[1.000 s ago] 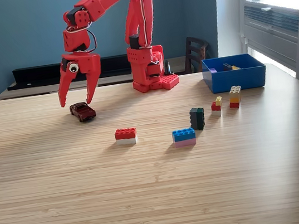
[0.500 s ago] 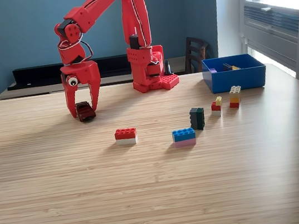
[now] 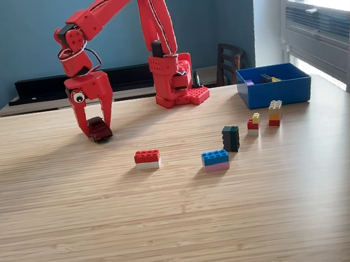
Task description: Grasp a lego block and put it in the bin.
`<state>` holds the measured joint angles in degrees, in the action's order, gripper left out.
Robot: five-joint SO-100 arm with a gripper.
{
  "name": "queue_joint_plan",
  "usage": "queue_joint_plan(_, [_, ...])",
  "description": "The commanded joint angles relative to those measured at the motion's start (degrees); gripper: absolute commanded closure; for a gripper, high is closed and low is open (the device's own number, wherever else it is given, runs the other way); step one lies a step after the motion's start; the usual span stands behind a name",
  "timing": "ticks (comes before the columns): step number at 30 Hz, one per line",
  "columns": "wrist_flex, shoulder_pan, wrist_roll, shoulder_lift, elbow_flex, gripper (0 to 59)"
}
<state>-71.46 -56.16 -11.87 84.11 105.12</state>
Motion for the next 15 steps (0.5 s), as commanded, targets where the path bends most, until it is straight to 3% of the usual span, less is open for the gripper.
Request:
queue_joint_plan(1, [-11.1, 5.7, -0.4, 7.6, -13.5, 58.5])
queue_joint_plan(8, [-22.2, 24.7, -2.6, 23.1, -18.2, 58.5])
queue_joint_plan(15, [-26.9, 55.5, -5.9, 32.8, -17.7, 58.5])
